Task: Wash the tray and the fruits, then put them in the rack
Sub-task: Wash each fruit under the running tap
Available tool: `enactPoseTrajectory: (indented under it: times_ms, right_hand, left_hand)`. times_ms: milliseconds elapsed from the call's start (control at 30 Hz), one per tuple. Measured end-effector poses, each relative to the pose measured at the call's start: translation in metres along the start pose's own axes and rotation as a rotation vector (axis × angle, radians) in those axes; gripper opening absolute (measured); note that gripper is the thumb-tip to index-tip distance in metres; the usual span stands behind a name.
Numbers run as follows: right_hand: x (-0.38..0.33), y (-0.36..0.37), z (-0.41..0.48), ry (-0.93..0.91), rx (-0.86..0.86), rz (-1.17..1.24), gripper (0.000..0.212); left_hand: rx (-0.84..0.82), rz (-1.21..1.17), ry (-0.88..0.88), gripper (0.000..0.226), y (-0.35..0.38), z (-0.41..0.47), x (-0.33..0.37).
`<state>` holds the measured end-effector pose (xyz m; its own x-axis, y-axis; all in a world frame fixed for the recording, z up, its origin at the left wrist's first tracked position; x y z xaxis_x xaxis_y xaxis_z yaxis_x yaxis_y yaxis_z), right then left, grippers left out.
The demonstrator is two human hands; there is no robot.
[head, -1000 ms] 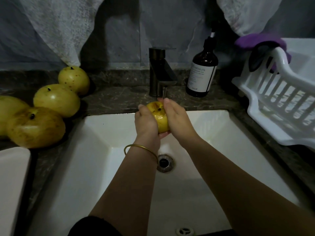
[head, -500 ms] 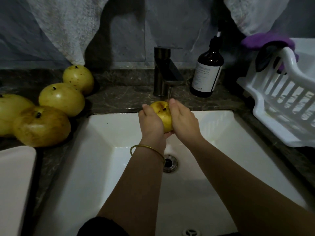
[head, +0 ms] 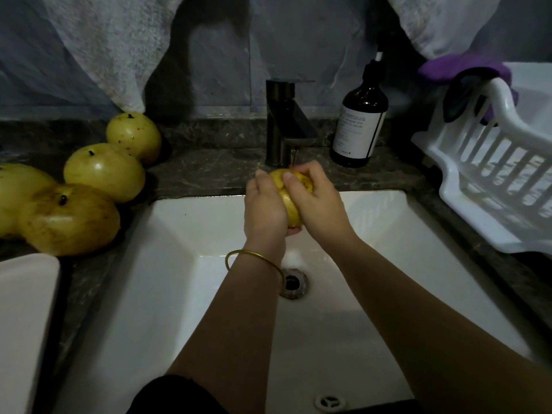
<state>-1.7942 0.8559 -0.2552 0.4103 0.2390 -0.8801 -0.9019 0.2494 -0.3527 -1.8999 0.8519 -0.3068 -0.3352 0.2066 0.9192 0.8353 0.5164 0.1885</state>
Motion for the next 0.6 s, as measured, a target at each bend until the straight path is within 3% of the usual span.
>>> enactPoseTrajectory:
  times_ms: [167, 300, 367, 467, 600]
  right_hand:
    - [0.018, 0.002, 0.001, 0.257, 0.006, 0.190, 0.021]
    - [0.048, 0.012, -0.013, 0.706, -0.132, 0.409, 0.051]
    - [0.055, 0.013, -0.018, 0.805, -0.152, 0.475, 0.059]
    - [0.058, 0.013, -0.015, 0.809, -0.114, 0.432, 0.060]
    - [0.040, 0.006, 0.000, 0.511, -0.017, 0.242, 0.044]
  left_hand:
    - [-0.002, 0.177, 0.198, 0.040, 0.001, -0.006, 0.012]
    - [0.016, 0.538, 0.527, 0.041, 0.007, -0.025, 0.031]
    - [0.003, 0.593, 0.570, 0.040, 0.009, -0.029, 0.032]
    - [-0.012, 0.626, 0.558, 0.042, 0.010, -0.027, 0.030]
    - [-0.025, 0.447, 0.342, 0.044, 0.005, -0.011, 0.017]
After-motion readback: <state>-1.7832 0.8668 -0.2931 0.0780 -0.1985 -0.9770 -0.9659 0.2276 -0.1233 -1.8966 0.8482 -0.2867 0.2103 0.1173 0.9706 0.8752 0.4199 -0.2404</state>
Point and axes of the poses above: each hand's wrist, its own z-axis towards the middle knuckle, its own y-axis out of the palm, x = y × z, the point moved 9 cm from there along z, towards the middle knuckle, and after that the axes turned 8 degrees about x, right-handed, at the moved point
